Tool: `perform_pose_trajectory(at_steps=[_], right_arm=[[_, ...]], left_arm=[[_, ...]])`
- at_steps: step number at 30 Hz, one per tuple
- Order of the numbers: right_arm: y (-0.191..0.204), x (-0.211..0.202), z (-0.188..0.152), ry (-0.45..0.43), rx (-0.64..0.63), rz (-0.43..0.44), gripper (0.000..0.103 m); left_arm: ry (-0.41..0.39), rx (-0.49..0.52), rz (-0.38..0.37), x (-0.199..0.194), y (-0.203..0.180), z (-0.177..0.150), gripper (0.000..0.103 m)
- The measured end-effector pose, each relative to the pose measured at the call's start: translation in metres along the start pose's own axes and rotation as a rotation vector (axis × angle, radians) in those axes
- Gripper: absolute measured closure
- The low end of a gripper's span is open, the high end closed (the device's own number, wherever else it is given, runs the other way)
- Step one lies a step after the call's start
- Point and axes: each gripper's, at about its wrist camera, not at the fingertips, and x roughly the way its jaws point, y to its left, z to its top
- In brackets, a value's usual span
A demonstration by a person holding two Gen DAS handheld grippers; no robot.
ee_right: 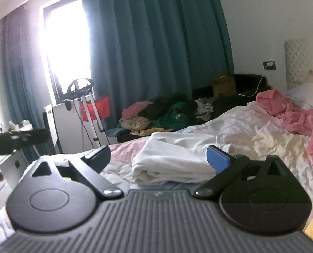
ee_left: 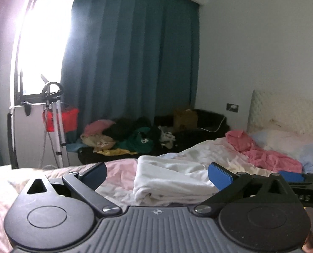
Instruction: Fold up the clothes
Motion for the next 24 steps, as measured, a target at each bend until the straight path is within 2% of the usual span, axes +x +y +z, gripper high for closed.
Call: perform_pose_trajectory(at_steps=[2,8,11,14,18,24], right_arm=[[0.005,-0.003,-0.011,0.002,-0.006,-0.003,0.004],[0.015,-0.006,-0.037,-0.024,-0.011,-0.014,0.004],[0.022,-0.001,-0.047,-0.045,-0.032,-0.033,0.004],[0.026,0.012,-0.054,-0.016,-0.020,-0.035,0.004],[0.027,0.018,-0.064,-0.034,-0.038,-0.063,0.004],[0.018,0.031,-0.077,-0.012,-0.044,-0.089,0.004]], left_arm=[[-0.008,0.002,-0.009,-0.014,0.001,-0.011,0.000],[-0.042,0.021,0.045,-0.031,0.001,-0.032,0.000],[-0.039,0.035,0.028,-0.026,0.000,-0.037,0.000],[-0.038,0.034,0.031,-0.019,0.001,-0.042,0.000],[-0.026,0.036,0.032,-0.003,0.004,-0.053,0.000],[0.018,-0.007,0.032,0.025,0.009,-0.070,0.000]])
